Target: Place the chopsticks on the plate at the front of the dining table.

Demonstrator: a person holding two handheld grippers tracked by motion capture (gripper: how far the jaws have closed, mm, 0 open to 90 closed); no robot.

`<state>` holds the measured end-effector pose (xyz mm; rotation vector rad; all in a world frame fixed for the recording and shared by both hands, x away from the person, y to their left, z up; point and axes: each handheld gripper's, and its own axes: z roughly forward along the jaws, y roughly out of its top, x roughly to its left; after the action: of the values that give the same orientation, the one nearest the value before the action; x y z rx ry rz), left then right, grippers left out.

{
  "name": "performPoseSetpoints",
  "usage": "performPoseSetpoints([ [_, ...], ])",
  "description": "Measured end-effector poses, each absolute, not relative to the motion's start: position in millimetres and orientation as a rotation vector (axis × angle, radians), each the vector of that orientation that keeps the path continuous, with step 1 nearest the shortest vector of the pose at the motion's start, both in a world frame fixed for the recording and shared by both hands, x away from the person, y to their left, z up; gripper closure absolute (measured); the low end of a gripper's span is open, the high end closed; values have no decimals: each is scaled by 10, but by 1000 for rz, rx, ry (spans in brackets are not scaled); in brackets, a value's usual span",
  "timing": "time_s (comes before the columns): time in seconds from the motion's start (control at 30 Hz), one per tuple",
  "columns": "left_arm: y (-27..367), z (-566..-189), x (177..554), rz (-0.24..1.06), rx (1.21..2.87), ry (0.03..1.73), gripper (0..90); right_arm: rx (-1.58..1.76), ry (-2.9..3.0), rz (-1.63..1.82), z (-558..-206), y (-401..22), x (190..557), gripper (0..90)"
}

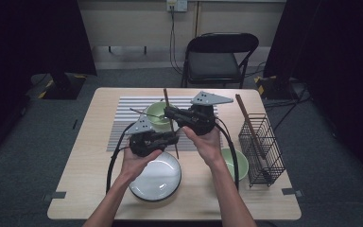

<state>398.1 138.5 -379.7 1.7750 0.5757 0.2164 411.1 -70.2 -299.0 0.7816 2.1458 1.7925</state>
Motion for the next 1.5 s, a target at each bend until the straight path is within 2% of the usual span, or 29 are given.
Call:
performPoseSetpoints([
  [0.17,1495,-3785,3977,212,1764,567,851,786,2139,1825,-2964,-758,4130,844],
  [0.33,1522,-3769,3962,208,1768,552,856,763,2146,1829,-2944,-755,4128,839],
  [0.43,1541,-3760,3948,208,1754,550,856,739,2166,1809,-2961,-734,4121,742],
  [0.6,1594,-3744,3944,208,1735,565,856,739,2198,1790,-3045,-720,4113,733],
  [0.93,1636,-3750,3938,211,1730,572,856,727,2263,1773,-3206,-649,4119,796],
  [0.97,1640,-3752,3940,210,1729,570,856,722,2266,1787,-3210,-643,4119,841],
  [1.2,1654,-3763,3944,204,1709,573,817,711,2248,1796,-3125,-619,4108,849],
  [1.5,1652,-3802,3957,202,1715,579,811,713,2212,1824,-3004,-622,4130,849],
])
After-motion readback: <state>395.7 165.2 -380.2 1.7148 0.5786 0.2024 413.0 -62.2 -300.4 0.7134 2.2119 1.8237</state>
